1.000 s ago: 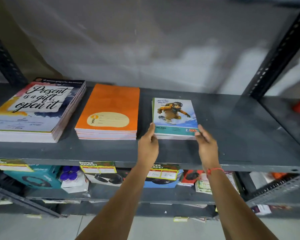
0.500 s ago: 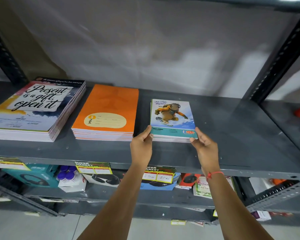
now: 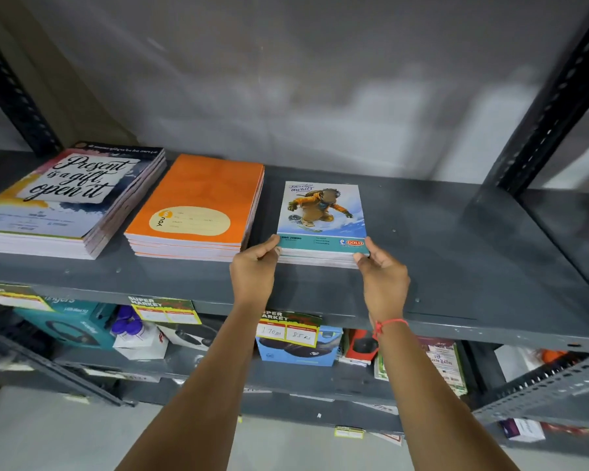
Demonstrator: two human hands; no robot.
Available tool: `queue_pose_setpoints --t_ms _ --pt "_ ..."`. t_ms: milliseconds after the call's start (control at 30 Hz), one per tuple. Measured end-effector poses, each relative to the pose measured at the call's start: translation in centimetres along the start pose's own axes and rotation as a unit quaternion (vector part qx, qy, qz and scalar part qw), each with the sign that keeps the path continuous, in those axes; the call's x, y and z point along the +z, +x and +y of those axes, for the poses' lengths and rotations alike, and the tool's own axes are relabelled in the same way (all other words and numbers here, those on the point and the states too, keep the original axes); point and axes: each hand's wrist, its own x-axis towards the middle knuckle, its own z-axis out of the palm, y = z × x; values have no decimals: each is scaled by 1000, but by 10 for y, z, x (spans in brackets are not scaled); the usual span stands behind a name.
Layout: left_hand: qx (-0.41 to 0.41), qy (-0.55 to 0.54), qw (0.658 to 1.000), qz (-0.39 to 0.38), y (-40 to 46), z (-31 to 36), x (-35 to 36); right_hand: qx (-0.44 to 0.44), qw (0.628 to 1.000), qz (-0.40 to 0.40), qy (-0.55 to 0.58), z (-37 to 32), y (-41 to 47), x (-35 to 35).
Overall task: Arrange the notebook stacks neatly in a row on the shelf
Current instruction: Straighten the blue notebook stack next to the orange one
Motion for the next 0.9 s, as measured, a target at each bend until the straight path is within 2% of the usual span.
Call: queue_pose_setpoints --t_ms 333,467,900 --pt "11 -5 1000 1 5 -4 0 -25 997 29 -74 -9 -7 3" --pt "-5 -18 1000 6 7 -6 0 -32 996 34 -76 -10 -9 3" --pt "21 -20 1000 4 8 -5 1 -28 994 38 -99 -16 -15 2"
